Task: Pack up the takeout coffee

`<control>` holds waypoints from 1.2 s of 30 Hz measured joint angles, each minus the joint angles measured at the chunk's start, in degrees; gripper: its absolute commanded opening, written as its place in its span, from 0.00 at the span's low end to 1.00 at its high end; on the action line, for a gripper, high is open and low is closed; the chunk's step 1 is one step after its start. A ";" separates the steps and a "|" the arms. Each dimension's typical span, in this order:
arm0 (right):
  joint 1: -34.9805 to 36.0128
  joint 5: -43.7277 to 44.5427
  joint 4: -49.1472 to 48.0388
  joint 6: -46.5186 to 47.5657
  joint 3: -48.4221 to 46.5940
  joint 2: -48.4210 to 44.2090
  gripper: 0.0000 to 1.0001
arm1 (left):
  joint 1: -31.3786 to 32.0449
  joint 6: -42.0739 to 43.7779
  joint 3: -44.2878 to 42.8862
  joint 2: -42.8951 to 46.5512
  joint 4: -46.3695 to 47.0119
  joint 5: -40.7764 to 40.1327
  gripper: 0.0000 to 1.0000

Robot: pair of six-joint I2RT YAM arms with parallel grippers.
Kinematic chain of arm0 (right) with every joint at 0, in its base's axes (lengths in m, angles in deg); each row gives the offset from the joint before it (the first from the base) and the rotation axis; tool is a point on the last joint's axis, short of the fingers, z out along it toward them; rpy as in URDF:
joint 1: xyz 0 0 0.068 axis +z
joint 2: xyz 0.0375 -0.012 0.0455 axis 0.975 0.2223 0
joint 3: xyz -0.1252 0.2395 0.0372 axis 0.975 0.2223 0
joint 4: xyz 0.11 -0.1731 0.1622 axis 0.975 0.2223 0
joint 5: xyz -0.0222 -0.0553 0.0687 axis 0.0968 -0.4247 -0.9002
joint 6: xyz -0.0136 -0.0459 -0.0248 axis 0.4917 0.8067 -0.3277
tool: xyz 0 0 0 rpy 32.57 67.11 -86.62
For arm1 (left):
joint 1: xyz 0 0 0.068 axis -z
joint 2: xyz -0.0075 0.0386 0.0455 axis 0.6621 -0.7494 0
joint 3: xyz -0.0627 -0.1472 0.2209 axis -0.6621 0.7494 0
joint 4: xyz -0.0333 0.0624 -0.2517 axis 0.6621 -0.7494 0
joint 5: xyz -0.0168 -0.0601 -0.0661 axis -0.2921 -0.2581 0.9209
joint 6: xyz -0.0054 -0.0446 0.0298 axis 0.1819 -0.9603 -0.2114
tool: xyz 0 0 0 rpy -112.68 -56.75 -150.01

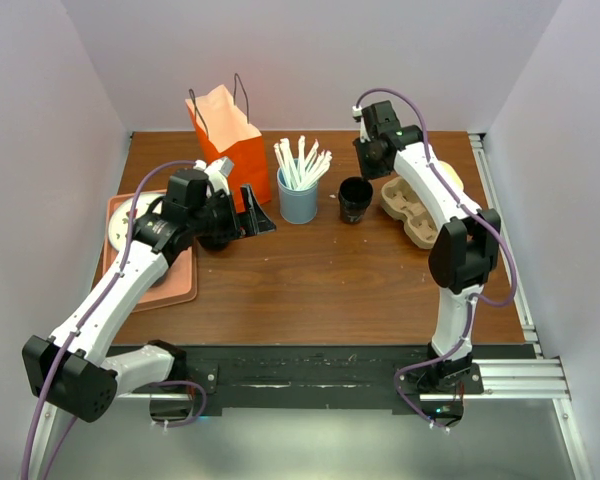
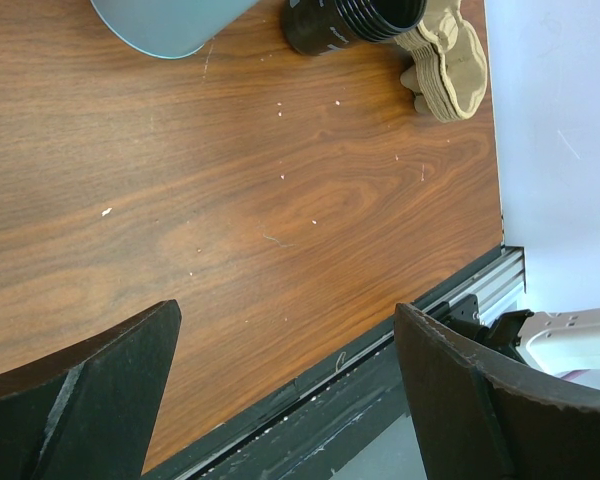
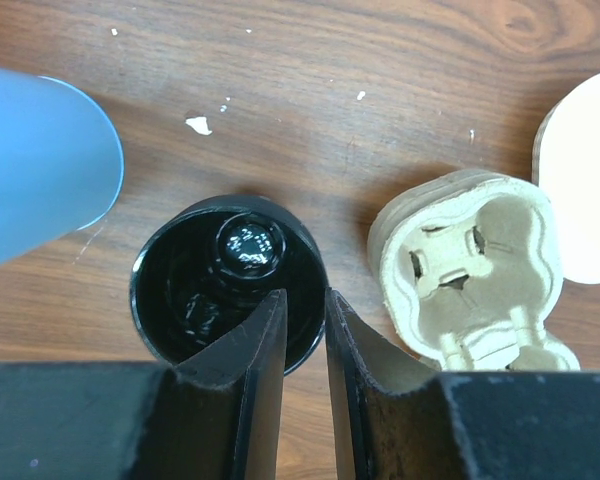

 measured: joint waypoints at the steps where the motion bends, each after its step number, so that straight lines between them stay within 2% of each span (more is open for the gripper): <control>1: -0.11 0.00 -0.09 0.20 -0.02 0.15 0.26 | 0.00 0.00 0.00 0.00 0.00 -0.02 0.93; 30: -1.27 -0.70 0.00 0.72 -0.02 2.27 0.22 | 0.02 0.00 0.00 0.00 0.02 0.00 0.93; 33: -1.31 -0.70 0.07 0.72 -0.02 2.45 0.21 | 0.02 0.00 0.00 0.00 0.02 0.00 0.93; 36: -1.40 -0.70 0.07 0.74 -0.02 2.45 0.15 | 0.02 0.00 0.00 0.00 0.02 0.00 0.93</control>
